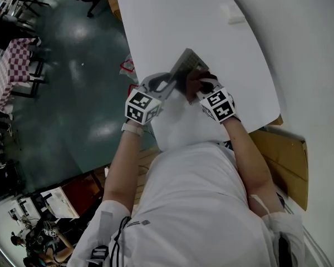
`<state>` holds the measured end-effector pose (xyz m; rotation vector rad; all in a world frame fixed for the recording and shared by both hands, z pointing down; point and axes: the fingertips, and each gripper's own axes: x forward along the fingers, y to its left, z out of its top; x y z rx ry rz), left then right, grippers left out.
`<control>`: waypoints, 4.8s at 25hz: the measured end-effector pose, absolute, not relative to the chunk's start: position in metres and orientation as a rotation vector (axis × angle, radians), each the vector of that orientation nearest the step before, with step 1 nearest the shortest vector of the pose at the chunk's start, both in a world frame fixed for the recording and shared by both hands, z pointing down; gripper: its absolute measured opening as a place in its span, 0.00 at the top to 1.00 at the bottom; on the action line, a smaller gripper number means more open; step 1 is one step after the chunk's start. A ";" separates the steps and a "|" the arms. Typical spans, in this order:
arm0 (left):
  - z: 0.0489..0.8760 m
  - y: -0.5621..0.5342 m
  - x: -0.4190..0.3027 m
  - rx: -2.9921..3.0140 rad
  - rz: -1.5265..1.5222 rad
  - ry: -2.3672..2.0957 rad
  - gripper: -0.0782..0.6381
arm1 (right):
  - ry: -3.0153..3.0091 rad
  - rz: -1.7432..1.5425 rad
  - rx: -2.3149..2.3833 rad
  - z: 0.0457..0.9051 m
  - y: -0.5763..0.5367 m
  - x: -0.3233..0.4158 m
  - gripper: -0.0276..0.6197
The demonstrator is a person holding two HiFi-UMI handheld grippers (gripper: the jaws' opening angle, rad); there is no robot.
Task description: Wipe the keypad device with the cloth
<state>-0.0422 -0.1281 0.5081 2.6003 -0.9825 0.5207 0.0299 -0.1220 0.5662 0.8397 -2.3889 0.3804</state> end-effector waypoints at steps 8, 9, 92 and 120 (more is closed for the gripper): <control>0.513 -0.129 -0.044 2.599 0.521 -0.989 0.72 | -2.342 0.407 0.850 0.582 -0.118 0.036 0.87; 0.513 -0.130 -0.044 2.599 0.522 -0.990 0.72 | -2.331 0.412 0.849 0.584 -0.118 0.038 0.87; 0.535 -0.112 -0.040 2.853 1.098 -0.703 0.59 | -2.382 0.385 0.689 0.555 -0.105 -0.007 0.87; 0.534 -0.112 -0.040 2.831 1.114 -0.769 0.59 | -2.280 0.443 0.737 0.605 -0.083 0.035 0.87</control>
